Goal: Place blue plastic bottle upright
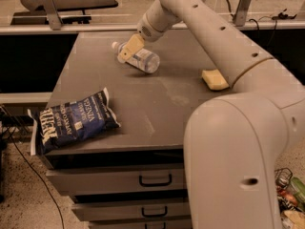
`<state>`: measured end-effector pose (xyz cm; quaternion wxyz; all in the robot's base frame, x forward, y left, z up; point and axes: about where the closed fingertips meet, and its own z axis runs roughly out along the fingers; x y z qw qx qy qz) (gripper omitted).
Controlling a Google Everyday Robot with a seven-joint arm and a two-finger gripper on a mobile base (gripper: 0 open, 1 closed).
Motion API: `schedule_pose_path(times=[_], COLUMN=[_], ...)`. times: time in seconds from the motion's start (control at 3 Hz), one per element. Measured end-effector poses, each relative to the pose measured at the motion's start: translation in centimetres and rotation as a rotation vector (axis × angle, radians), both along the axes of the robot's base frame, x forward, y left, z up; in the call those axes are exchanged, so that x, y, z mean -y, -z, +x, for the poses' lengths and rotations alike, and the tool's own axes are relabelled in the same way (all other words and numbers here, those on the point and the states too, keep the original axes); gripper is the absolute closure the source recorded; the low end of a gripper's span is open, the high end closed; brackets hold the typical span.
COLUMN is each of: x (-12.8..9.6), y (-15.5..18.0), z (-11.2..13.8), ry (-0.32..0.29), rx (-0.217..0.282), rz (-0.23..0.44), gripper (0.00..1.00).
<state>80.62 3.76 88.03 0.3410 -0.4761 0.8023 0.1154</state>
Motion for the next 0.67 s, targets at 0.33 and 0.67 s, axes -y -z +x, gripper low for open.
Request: schedule_pose_path(times=[0.33, 0.67], x=[-1.20, -1.43], y=[1.33, 1.96], z=[1.29, 2.00], ry=[0.046, 0.080], rx=[-0.046, -0.056], rz=[-0.023, -0.097], gripper=[0.00, 0.00])
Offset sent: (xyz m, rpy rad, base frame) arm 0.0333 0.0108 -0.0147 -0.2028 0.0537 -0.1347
